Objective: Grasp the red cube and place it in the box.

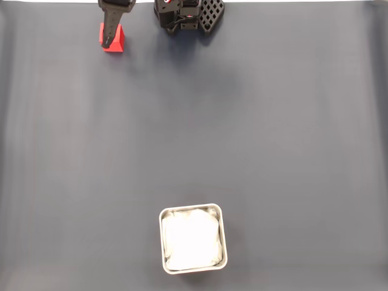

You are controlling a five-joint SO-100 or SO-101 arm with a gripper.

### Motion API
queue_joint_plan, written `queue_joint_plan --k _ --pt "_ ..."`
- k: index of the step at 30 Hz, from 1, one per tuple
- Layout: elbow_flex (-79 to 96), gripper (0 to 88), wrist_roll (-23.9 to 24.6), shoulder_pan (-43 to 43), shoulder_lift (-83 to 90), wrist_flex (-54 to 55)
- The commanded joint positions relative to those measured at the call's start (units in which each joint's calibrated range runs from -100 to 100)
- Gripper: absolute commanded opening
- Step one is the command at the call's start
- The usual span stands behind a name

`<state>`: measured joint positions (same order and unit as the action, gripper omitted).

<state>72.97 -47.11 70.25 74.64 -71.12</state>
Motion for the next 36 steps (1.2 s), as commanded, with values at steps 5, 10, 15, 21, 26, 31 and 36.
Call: queue_joint_plan --k 5,10,15,21,26,31,36 --pt "2.4 30.7 -1.2 2.2 0.6 3.1" --pt "4.6 30.9 -1.7 2.7 0.9 4.3" --pt "6.5 31.1 -1.9 2.7 1.6 5.5" --pt "8.2 31.1 -2.0 2.8 1.9 6.3" --pt "10.0 31.1 -2.2 2.8 2.7 7.0" --pt "10.8 29.6 -2.2 2.8 2.7 7.6" --pt "10.8 29.5 -2.1 2.8 2.7 7.7"
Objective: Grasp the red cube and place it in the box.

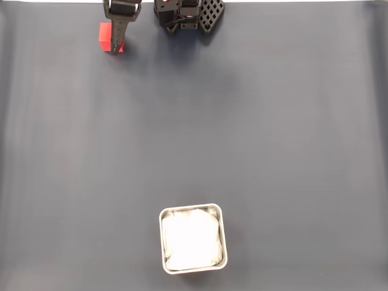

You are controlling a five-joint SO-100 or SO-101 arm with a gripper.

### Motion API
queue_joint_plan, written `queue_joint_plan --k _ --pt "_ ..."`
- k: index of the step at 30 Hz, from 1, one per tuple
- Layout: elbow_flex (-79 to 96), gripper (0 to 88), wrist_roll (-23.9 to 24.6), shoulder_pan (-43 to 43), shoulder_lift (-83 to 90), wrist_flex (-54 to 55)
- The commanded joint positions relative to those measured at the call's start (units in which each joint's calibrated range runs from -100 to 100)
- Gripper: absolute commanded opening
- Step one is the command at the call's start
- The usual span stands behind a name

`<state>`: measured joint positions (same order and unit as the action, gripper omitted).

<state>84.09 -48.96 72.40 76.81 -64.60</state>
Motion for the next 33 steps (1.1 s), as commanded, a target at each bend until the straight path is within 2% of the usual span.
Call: queue_joint_plan --k 1,7,17,33 --pt "-0.2 29.5 -0.3 0.6 0.5 1.2" --pt "0.2 29.3 -0.3 0.6 0.5 2.0" --pt "1.0 19.1 -1.1 0.6 1.0 2.1" --pt "1.3 8.3 -2.0 0.5 1.4 1.9"
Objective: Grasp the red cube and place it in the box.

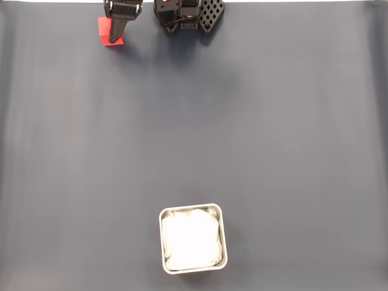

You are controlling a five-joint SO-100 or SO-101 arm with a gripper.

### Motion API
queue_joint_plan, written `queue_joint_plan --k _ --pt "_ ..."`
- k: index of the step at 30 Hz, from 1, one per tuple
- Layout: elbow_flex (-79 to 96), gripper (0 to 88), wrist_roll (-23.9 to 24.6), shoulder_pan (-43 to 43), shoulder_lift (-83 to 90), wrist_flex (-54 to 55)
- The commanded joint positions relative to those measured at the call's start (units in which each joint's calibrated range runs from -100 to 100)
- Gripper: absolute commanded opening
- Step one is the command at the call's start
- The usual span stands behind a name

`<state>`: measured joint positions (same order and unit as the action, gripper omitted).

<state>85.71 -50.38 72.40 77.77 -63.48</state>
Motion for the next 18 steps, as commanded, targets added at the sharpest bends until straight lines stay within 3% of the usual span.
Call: queue_joint_plan --k 1,18 --pt "-0.3 8.2 -0.5 0.5 0.5 0.8" --pt "-6.0 6.7 -1.3 -0.5 -1.3 0.9"
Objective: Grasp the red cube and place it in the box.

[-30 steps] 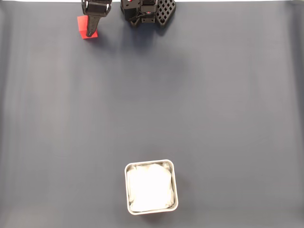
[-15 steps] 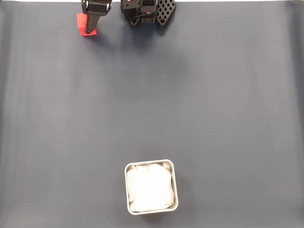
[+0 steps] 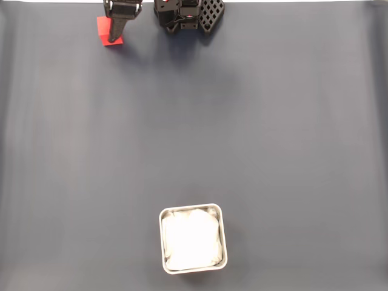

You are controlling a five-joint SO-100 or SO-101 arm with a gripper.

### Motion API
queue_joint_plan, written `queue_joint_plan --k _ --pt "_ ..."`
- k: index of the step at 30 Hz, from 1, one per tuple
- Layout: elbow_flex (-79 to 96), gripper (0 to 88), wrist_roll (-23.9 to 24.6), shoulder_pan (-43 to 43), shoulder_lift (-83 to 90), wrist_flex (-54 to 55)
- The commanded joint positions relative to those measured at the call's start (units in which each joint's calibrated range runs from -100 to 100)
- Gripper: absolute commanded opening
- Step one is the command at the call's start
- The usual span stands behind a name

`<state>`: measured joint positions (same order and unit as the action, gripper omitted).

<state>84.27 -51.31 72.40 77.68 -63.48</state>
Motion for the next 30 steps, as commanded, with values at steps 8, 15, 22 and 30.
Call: queue_joint_plan --k 8,15,22,30 --pt "-13.8 6.2 -0.2 -5.1 -5.4 1.0" --pt "-17.9 6.0 -0.4 -10.6 -7.5 2.6" --pt "-21.4 6.0 -0.6 -17.2 -8.8 2.9" --pt "-29.9 5.8 -0.5 -25.2 -15.4 4.0"
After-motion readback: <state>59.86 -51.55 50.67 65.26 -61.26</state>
